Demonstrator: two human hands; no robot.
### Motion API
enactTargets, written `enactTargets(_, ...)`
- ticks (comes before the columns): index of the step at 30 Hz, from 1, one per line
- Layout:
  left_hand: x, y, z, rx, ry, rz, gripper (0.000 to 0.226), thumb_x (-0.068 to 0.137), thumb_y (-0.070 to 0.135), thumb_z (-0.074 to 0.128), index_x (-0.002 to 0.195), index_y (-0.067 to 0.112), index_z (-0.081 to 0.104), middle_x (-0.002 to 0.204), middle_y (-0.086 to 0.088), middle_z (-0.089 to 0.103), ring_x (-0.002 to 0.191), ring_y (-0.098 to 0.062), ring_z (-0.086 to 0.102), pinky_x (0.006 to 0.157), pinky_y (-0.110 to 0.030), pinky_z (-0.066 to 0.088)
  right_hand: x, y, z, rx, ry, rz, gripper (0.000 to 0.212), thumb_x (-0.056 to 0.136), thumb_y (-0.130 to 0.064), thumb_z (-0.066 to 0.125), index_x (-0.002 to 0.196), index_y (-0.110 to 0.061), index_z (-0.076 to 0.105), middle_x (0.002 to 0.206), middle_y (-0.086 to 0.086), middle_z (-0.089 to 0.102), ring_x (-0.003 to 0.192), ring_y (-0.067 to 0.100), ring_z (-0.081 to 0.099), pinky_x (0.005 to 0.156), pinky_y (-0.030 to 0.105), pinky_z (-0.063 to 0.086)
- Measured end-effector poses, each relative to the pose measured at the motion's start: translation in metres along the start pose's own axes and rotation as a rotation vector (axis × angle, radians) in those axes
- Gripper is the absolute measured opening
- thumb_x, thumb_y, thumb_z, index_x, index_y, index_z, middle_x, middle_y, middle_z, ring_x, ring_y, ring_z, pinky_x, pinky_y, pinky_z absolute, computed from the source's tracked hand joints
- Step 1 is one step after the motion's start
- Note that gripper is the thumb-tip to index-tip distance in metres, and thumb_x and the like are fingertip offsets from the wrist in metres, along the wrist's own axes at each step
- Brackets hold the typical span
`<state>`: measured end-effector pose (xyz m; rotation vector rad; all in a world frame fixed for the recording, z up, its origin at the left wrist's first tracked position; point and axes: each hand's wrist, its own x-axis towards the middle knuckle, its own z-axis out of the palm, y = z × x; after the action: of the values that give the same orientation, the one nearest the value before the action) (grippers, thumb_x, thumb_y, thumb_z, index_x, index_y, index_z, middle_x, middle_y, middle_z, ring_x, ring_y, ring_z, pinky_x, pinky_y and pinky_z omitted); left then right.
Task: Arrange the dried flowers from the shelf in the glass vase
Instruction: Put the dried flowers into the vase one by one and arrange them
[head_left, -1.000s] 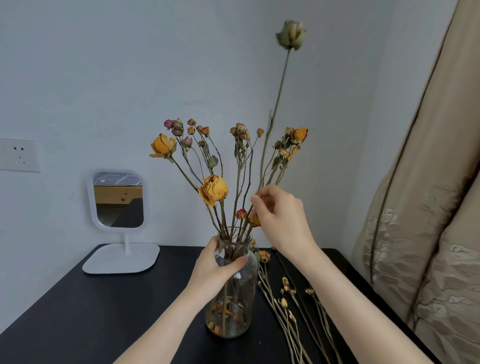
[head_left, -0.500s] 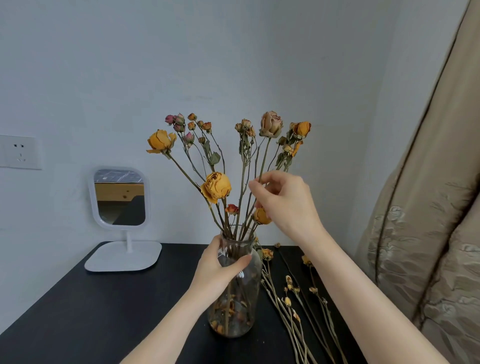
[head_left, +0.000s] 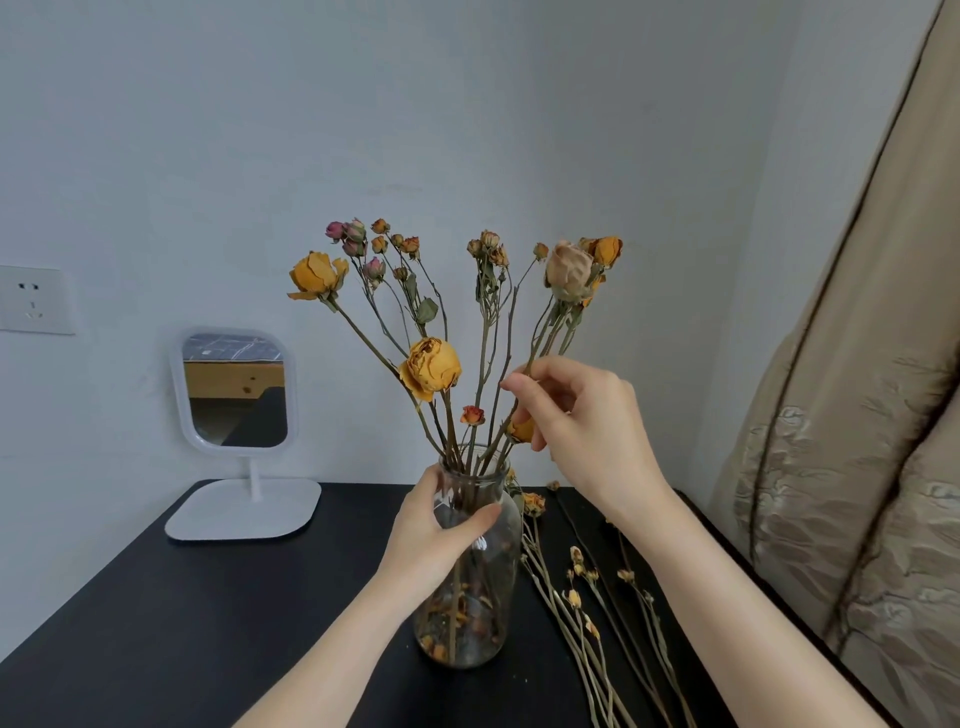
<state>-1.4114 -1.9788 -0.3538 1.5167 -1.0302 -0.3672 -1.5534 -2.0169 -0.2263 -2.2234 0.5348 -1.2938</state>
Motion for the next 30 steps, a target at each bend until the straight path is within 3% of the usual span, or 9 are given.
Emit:
enactTargets(9,0.001,-0.001,0.000,-0.020,-0.014,-0.008,0.059,0.063,0.055,0.072,0.115,0.037,0.051,0.117,0.016,0.060,0.112,-0.009,0.054,0.098,-0.041,0.046,-0.001,0.006,-0.004,0.073,-0.015,0.047,0.009,0.089,-0.027,0.060,0.091,-0.022,0.066,0.066,0.001,0.066,0.048,0.001,0.055,0.042,0.008,0.039)
enactTargets(13,-0.005,0.003,0.000,-0.048,0.008,-0.004,0.072,0.062,0.055,0.071,0.125,0.038,0.042,0.122,0.023,0.053,0.117,-0.002,0.048,0.090,-0.017,0.040,-0.003,0.005,-0.008,0.097,-0.031,0.050,0.010,0.087,-0.029,0.063,0.096,-0.025,0.065,0.071,0.003,0.067,0.047,0.002,0.054,0.043,0.009,0.040)
enactTargets(16,-0.020,0.000,-0.001,-0.071,0.112,0.003,0.089,0.060,0.056,0.072,0.136,0.047,0.027,0.131,0.021,0.043,0.122,-0.001,0.037,0.100,-0.026,0.033,-0.009,0.008,-0.014,0.135,-0.052,0.051,0.016,0.084,-0.028,0.066,0.100,-0.027,0.062,0.073,0.002,0.067,0.047,0.003,0.053,0.042,0.010,0.039)
enactTargets(18,-0.034,-0.003,-0.002,-0.007,0.223,0.065,0.082,0.065,0.051,0.072,0.134,0.049,0.029,0.128,0.019,0.044,0.121,-0.002,0.034,0.100,-0.029,0.032,-0.016,0.013,-0.018,0.176,-0.059,0.071,0.019,0.084,-0.026,0.067,0.102,-0.027,0.062,0.073,0.002,0.067,0.046,0.004,0.052,0.042,0.010,0.039)
enactTargets(21,-0.058,-0.005,0.001,0.181,0.345,0.259,0.057,0.071,0.044,0.068,0.120,0.050,0.039,0.107,0.025,0.045,0.105,0.004,0.037,0.087,-0.021,0.034,-0.028,0.031,-0.022,0.223,-0.048,0.135,0.017,0.085,-0.022,0.066,0.101,-0.026,0.063,0.067,-0.002,0.066,0.044,0.004,0.052,0.042,0.011,0.040)
enactTargets(25,-0.088,-0.010,0.021,0.274,0.129,0.364,0.043,0.077,0.025,0.072,0.101,0.053,0.049,0.083,0.019,0.049,0.089,-0.001,0.045,0.070,-0.016,0.038,-0.039,0.075,-0.029,0.144,-0.002,0.308,0.015,0.088,-0.022,0.061,0.103,-0.020,0.064,0.067,-0.003,0.065,0.044,0.004,0.052,0.041,0.016,0.041)
enactTargets(28,-0.092,-0.010,0.043,0.271,-0.112,0.243,0.042,0.082,0.032,0.066,0.109,0.056,0.045,0.075,0.018,0.050,0.067,-0.002,0.049,0.068,-0.017,0.045,-0.048,0.116,-0.039,0.014,-0.014,0.520,0.018,0.089,-0.019,0.059,0.107,-0.015,0.062,0.077,0.002,0.064,0.050,0.005,0.054,0.042,0.015,0.041)
enactTargets(30,-0.086,-0.013,0.059,0.326,-0.233,0.151,0.040,0.086,0.033,0.060,0.118,0.049,0.041,0.064,0.015,0.051,0.058,-0.001,0.049,0.069,-0.018,0.048,-0.057,0.142,-0.045,-0.064,-0.091,0.665,0.020,0.089,-0.018,0.059,0.109,-0.014,0.060,0.084,0.001,0.061,0.058,0.007,0.056,0.043,0.014,0.041)
